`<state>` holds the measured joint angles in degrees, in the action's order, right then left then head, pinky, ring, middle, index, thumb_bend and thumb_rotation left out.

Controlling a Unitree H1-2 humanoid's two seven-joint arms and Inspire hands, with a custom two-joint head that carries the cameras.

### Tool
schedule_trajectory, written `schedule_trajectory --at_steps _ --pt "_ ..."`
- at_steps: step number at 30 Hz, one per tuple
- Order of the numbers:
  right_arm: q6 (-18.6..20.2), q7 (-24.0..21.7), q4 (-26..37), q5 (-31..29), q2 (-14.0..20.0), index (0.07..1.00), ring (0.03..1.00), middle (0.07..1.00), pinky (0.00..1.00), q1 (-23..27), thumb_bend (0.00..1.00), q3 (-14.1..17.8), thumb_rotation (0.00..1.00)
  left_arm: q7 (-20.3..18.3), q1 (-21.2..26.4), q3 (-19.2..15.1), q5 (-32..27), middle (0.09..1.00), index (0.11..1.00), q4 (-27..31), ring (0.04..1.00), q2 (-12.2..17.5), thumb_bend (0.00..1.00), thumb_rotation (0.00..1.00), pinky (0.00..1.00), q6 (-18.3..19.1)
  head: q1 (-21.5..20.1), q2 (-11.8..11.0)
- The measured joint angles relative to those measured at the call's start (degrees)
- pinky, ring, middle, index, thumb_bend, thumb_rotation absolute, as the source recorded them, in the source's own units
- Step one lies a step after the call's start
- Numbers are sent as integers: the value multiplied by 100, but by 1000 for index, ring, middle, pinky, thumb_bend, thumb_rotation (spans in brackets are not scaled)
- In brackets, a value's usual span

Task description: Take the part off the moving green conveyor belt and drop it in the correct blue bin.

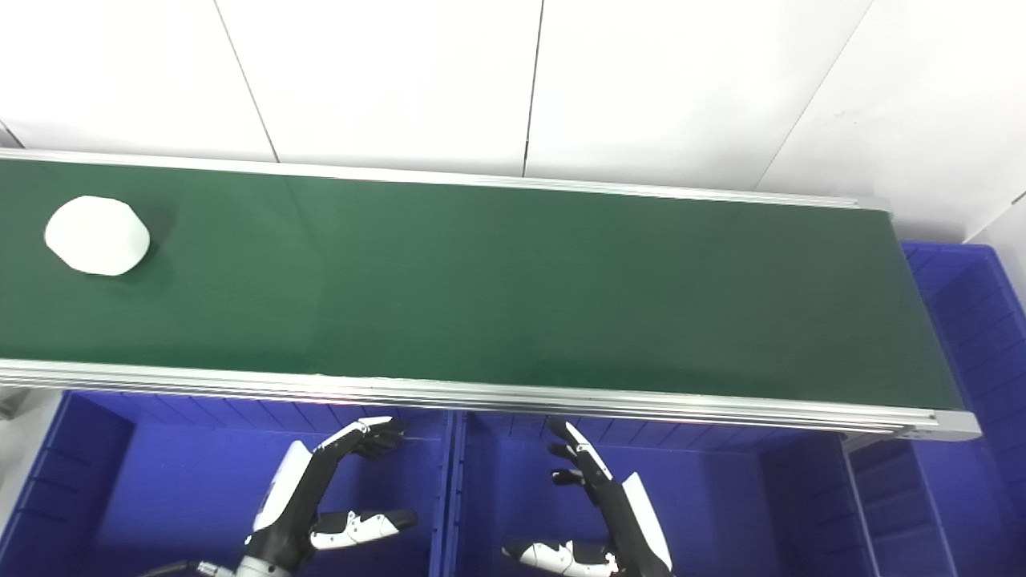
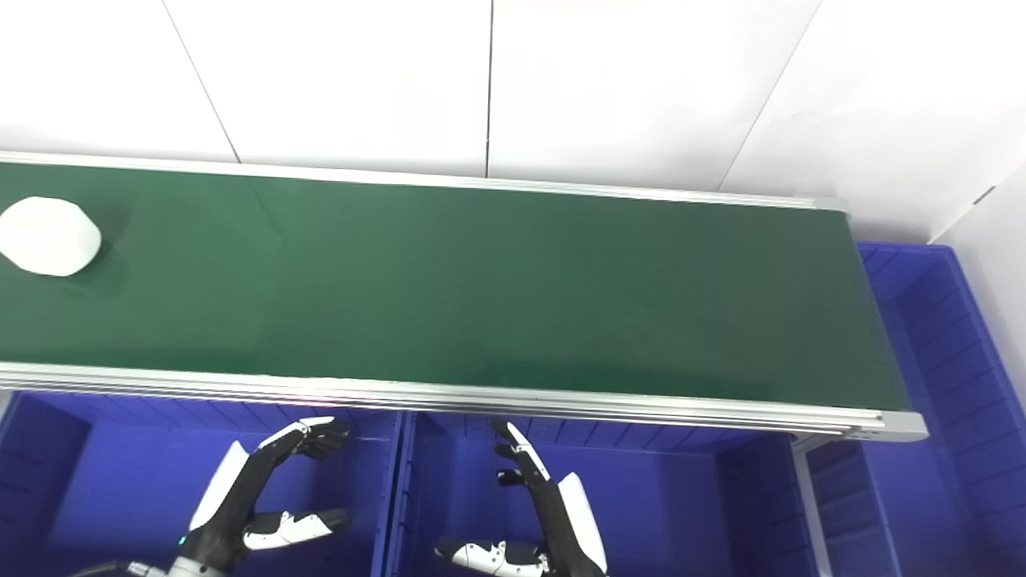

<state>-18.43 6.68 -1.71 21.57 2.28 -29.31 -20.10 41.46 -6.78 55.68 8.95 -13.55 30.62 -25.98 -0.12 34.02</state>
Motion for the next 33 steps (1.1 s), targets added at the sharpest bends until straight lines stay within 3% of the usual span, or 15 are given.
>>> schedule_trajectory --at_steps 1,3,4,5,7,17,24,27,33 --pt "-21 -1 -5 -23 11 941 877 937 742 1 823 8 294 4 7 28 17 732 733 -5 682 0 827 626 606 0 404 -175" --pt "-48 -8 -29 -65 57 950 876 942 730 5 821 32 310 2 30 108 66 736 737 -27 685 -2 823 634 610 0 408 -177" --pt "-59 -9 -55 -88 88 957 879 946 727 9 820 50 318 -2 41 145 66 739 739 -52 689 -8 820 633 617 0 851 -420" --pt "-74 -11 -91 -110 127 965 884 953 732 11 819 70 320 -14 59 182 67 741 740 -92 695 -15 822 638 626 0 856 -423" --pt "-93 -17 -164 -155 196 986 898 961 763 18 824 98 290 -56 93 245 73 736 735 -160 693 -21 816 629 627 0 1197 -685" --pt "-93 -138 -238 -302 192 1000 940 978 865 67 800 140 223 149 222 382 201 724 719 -413 678 -158 826 638 602 0 1234 -889" --pt "-93 -137 -314 -260 174 1000 933 979 841 166 795 151 237 145 237 389 186 732 724 -400 685 -142 821 615 606 0 1216 -959" --pt "-95 -140 -375 -318 168 1000 930 981 828 196 798 157 232 165 236 378 188 727 717 -113 683 -72 827 615 607 6 1243 -950" --pt "-180 -142 -501 -329 168 992 912 971 808 267 803 158 219 546 385 70 315 722 714 1121 692 173 797 551 623 15 1261 -950"
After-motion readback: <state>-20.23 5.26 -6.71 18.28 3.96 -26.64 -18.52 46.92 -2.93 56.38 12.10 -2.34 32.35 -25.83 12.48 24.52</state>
